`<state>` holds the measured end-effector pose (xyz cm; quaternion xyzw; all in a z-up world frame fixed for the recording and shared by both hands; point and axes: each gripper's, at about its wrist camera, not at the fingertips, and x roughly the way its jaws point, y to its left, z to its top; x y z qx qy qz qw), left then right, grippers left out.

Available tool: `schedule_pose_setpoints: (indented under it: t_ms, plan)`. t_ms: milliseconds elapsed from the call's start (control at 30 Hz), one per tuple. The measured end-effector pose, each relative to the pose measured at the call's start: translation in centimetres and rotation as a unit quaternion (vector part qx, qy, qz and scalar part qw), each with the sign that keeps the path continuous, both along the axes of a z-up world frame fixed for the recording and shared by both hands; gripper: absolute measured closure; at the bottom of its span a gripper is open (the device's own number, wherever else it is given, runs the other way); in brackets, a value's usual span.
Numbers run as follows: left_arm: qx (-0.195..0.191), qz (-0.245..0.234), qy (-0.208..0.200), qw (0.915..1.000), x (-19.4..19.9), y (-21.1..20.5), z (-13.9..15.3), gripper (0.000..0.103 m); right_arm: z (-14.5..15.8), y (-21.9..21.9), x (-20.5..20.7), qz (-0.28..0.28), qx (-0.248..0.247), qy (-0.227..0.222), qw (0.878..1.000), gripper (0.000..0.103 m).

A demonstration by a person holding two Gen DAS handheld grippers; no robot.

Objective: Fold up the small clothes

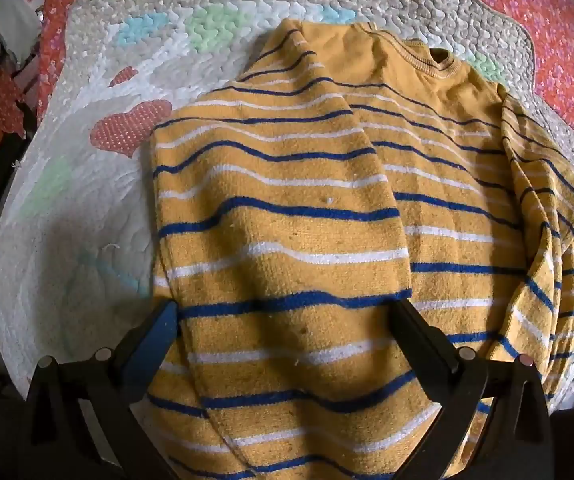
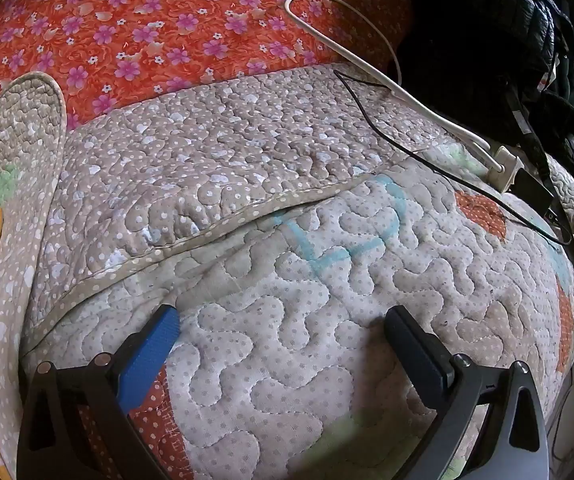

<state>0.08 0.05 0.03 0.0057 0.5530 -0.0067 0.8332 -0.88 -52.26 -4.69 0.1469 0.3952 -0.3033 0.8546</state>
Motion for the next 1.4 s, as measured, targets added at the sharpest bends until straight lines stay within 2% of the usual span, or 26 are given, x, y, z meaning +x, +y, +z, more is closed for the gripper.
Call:
schedule_pose_setpoints:
  t_ms: [333, 433, 567, 700, 767, 867, 933, 1033, 1167, 1267, 1400]
  plan:
    - [-0.006, 0.012, 0.020, 0.9997, 0.4, -0.4, -0.1, 0.000, 0.0, 0.1, 0.0, -0.001, -0.002, 0.000, 1.000, 0.000]
    - [-0.002, 0.013, 0.005, 0.9999, 0.5, -0.2, -0.3, 0.000, -0.1, -0.1, 0.0, 0.005, -0.001, -0.004, 1.000, 0.000]
    - [0.001, 0.013, 0.005, 0.9999, 0.6, -0.1, -0.3, 0.000, 0.1, -0.9, -0.6, 0.035, 0.031, -0.035, 0.998, 0.000]
    - [-0.003, 0.017, 0.001, 0.9999, 0.3, -0.2, -0.3, 0.000, 2.3, -0.6, -2.4, 0.041, 0.118, -0.062, 0.990, 0.000]
    - [-0.003, 0.019, -0.007, 0.9998, 0.1, -0.3, -0.3, 0.000, 4.3, 1.6, -3.4, 0.069, 0.146, -0.086, 0.983, 0.000]
    - [0.004, 0.022, -0.005, 0.9997, -0.1, -0.3, -0.3, 0.000, 7.3, 7.7, -5.2, 0.142, 0.117, -0.127, 0.975, 0.000]
    - [0.011, 0.021, -0.004, 0.9997, -0.2, -0.3, -0.3, 0.000, 7.9, 13.2, -5.5, 0.218, 0.125, -0.139, 0.958, 0.000]
    - [0.010, 0.017, -0.010, 0.9998, -0.3, 0.0, -0.2, 0.000, 6.1, 20.9, -4.3, 0.315, 0.162, -0.094, 0.930, 0.000]
    - [0.012, 0.012, -0.008, 0.9998, -0.5, 0.2, -0.1, 0.000, 2.8, 28.2, -1.9, 0.382, 0.130, -0.018, 0.915, 0.000]
    - [0.012, 0.008, -0.006, 0.9999, -0.8, 0.2, -0.1, 0.000, 0.3, 30.3, -0.5, 0.387, 0.129, 0.030, 0.913, 0.000]
    - [0.013, 0.004, -0.010, 0.9998, -0.9, 0.3, -0.1, 0.000, -0.9, 30.3, 0.6, 0.367, 0.161, 0.030, 0.916, 0.000]
